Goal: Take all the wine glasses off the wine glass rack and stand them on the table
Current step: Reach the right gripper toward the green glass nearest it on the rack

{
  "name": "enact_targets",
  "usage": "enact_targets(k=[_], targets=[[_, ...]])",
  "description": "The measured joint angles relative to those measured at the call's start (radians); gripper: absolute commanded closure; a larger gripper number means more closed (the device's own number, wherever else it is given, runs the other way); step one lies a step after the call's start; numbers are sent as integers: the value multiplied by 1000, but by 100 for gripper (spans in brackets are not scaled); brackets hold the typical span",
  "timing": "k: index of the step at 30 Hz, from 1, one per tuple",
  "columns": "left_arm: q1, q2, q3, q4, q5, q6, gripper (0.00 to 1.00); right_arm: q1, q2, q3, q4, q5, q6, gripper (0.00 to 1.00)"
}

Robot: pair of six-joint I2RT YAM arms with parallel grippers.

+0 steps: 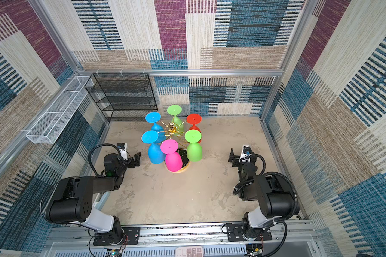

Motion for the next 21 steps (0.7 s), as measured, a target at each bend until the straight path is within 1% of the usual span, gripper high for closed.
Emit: enact_targets(k=[1, 3, 5, 7, 8, 10, 14, 18, 21], targets=[[0, -24, -10, -11, -17, -1, 1, 0, -33, 11, -45, 2, 2, 1], [0, -107, 1, -87, -56, -6, 1, 1, -137, 73, -187, 18, 20, 1], [0, -211, 60, -207, -124, -32, 0, 1, -262, 158, -314, 45, 89, 1], [2, -311, 134, -294, -201, -87, 1, -3, -380, 259, -470, 49, 210, 1], [2, -352, 158, -326, -229, -115, 1, -6, -417, 306, -537, 21, 260, 1], [4, -423, 186, -372, -246, -151, 1, -13, -469, 407, -669, -73, 361, 1], [3, -503, 212, -474, -223, -202, 3, -14, -484, 541, -849, -279, 502, 0], [5, -549, 225, -526, -197, -231, 4, -16, -444, 691, -1013, -470, 582, 1], [10, -559, 235, -542, -179, -255, 3, -17, -438, 724, -1086, -542, 609, 1]])
